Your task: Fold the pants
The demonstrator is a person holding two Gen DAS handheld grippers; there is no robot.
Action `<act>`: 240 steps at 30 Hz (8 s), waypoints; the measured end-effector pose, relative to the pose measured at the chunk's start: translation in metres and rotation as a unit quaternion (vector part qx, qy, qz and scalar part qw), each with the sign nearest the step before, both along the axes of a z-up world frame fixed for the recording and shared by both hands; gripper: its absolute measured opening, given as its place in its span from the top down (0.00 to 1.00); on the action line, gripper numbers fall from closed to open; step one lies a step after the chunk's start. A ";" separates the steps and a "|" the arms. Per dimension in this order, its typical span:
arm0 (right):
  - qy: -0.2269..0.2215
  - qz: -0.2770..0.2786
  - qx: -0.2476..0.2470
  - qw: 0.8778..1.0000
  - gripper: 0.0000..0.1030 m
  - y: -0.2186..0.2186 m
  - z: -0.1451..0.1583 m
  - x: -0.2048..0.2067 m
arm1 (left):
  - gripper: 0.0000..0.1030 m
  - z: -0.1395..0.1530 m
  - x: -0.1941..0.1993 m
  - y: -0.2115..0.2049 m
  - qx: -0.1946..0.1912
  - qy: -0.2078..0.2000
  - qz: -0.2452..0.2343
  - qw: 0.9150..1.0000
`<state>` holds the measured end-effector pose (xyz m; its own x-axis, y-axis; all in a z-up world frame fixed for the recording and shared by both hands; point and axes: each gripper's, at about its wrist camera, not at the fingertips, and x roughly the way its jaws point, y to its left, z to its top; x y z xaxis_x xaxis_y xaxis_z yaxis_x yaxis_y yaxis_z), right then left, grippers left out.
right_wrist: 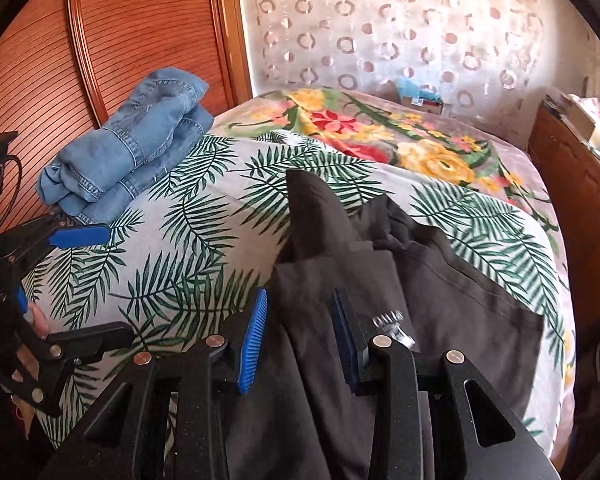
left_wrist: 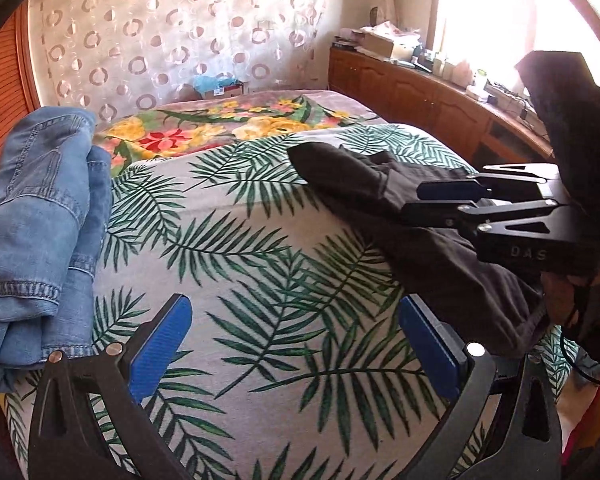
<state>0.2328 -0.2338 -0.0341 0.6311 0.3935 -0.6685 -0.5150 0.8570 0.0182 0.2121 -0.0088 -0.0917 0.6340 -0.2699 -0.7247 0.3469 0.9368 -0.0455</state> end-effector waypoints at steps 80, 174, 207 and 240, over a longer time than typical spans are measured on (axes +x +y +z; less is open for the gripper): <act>-0.011 -0.145 0.028 0.989 0.76 -0.107 0.019 -0.157 | 0.00 -0.011 -0.080 -0.090 0.026 0.008 -0.107 0.994; 0.015 -0.167 0.052 0.984 0.73 -0.111 -0.018 -0.166 | 0.15 -0.032 -0.060 -0.090 -0.005 0.069 -0.093 0.993; 0.016 -0.113 0.065 0.991 0.88 -0.101 -0.010 -0.186 | 0.85 -0.022 -0.110 -0.078 -0.058 0.072 -0.126 0.988; -0.022 -0.105 0.094 0.990 0.88 -0.114 0.023 -0.220 | 0.85 0.020 -0.127 -0.072 -0.070 0.029 -0.135 0.988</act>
